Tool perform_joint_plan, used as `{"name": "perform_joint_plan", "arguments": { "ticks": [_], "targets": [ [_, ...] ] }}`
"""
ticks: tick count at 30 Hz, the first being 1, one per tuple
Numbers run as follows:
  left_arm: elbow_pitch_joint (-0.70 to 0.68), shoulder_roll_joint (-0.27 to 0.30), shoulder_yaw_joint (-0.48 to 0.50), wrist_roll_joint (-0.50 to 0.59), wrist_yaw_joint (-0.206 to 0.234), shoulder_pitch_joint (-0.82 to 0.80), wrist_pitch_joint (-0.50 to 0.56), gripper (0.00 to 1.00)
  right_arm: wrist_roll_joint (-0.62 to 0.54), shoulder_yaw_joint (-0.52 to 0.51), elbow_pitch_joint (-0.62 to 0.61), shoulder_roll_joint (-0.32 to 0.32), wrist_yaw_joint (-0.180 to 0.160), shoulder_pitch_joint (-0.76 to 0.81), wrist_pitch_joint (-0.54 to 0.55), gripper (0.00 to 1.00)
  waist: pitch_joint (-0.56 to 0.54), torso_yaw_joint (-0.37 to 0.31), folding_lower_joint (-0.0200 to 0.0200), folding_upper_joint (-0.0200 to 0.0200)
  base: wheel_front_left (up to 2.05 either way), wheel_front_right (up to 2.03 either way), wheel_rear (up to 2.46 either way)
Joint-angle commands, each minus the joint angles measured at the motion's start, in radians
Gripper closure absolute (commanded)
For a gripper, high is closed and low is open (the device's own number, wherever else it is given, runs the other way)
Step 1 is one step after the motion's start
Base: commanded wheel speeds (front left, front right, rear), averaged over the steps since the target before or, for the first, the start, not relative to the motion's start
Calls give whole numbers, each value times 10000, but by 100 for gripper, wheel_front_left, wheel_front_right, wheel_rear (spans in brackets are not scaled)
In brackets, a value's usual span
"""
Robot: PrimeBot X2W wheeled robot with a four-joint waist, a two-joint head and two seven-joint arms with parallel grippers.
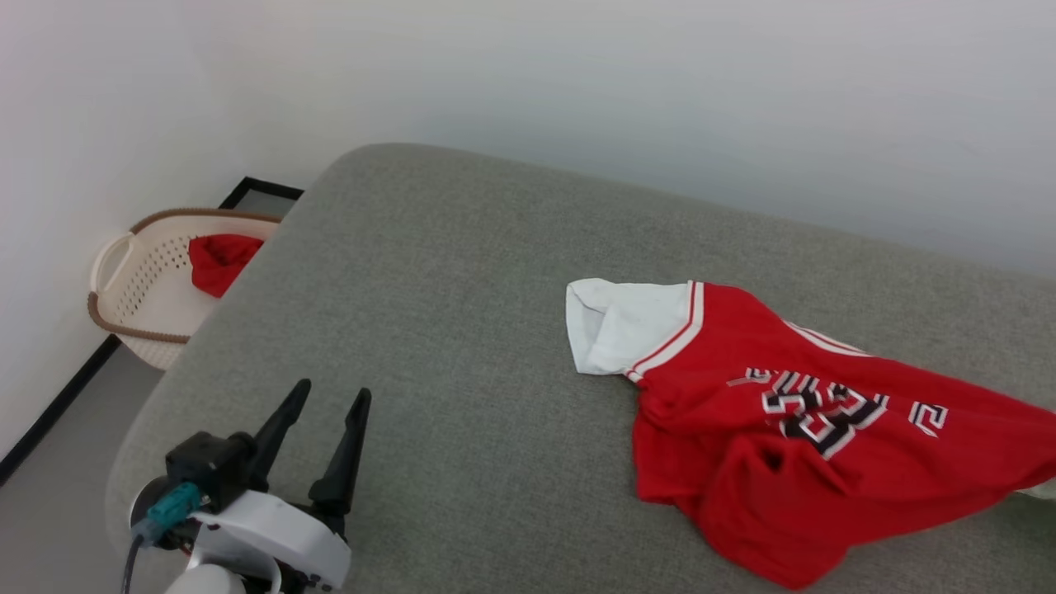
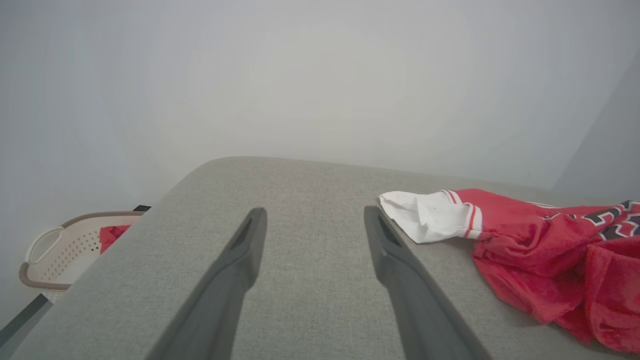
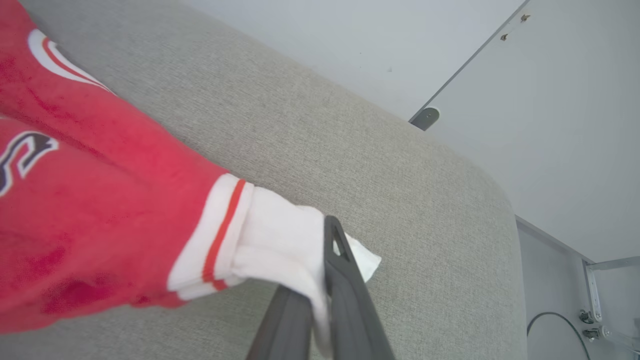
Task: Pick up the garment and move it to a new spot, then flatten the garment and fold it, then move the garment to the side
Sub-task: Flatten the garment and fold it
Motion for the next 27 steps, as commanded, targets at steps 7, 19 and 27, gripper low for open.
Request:
{"name": "perform_joint_plan", "arguments": {
  "ticks": [7,19,27],
  "targets": [
    [94,-82,-150,-26,-79,-239,-3,0,63,-44,1467,-58,-10,-489,-491,100,281,8,0,-1,0,0,0],
    [187,37,-294,-1,-94,-461,121,0,200,585,2763,422,-10,-1246,-881,0,231,-586,0,-1,0,0,0],
    [-34,281,-291,-88,-34,-257,368,0,676,906,1547,507,-10,-862,-622,0,-184,-1383,0,-1,0,0,0]
  ]
}}
